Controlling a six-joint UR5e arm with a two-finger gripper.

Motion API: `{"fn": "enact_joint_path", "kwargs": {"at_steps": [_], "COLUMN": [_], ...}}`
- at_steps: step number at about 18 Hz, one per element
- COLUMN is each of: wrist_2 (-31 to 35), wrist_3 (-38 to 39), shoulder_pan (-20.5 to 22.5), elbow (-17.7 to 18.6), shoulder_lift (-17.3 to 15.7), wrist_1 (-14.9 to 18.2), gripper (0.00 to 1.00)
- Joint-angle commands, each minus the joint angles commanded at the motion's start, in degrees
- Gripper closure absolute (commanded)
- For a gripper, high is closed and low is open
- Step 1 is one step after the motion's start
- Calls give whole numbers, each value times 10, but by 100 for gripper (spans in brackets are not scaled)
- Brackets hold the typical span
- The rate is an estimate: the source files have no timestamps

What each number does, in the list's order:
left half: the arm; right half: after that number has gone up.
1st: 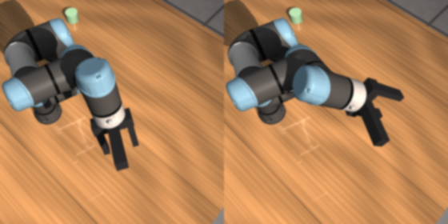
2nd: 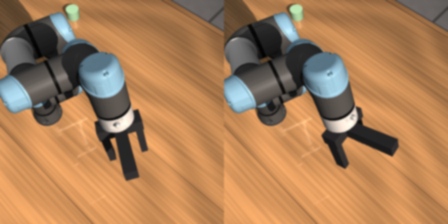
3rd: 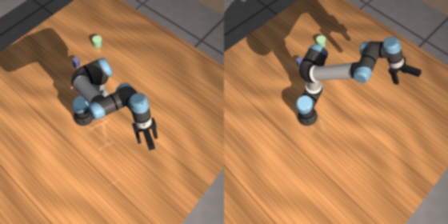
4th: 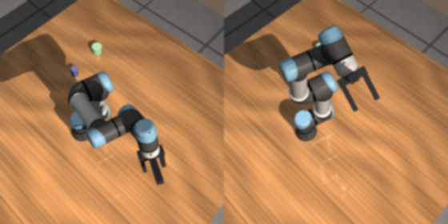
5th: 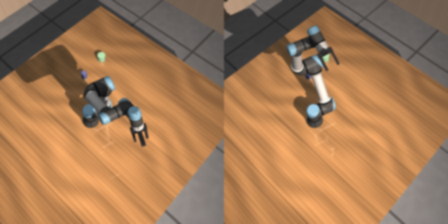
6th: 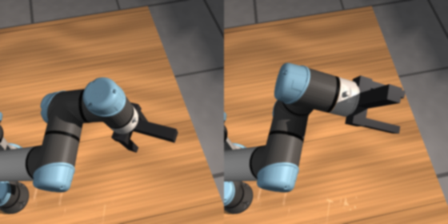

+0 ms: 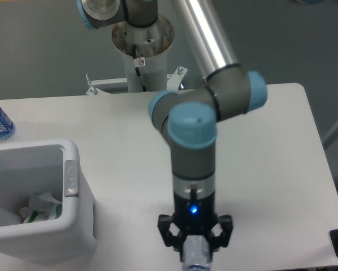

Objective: Place the trash in the trash can
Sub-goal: 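Lift the bottle and carry it over the white bin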

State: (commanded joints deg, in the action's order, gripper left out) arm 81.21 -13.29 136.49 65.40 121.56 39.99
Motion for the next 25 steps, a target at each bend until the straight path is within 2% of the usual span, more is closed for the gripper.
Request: {"fn": "enact_joint_path", "kwargs": {"at_steps": [4,8,11,17,25], "wrist_2": [0,-1,-6,-6,-6], "wrist_3": [66,114,131,136,93], "shoulder_pan": [0,-2,-13,-69,-155], "elbow": [-14,-11,-6,-5,-4], "shoulder_lift": [-23,-66,-78,-105,-107], "wrist_1": [-2,-2,-2,-2,-7], "gripper": [42,41,41,41,41]}}
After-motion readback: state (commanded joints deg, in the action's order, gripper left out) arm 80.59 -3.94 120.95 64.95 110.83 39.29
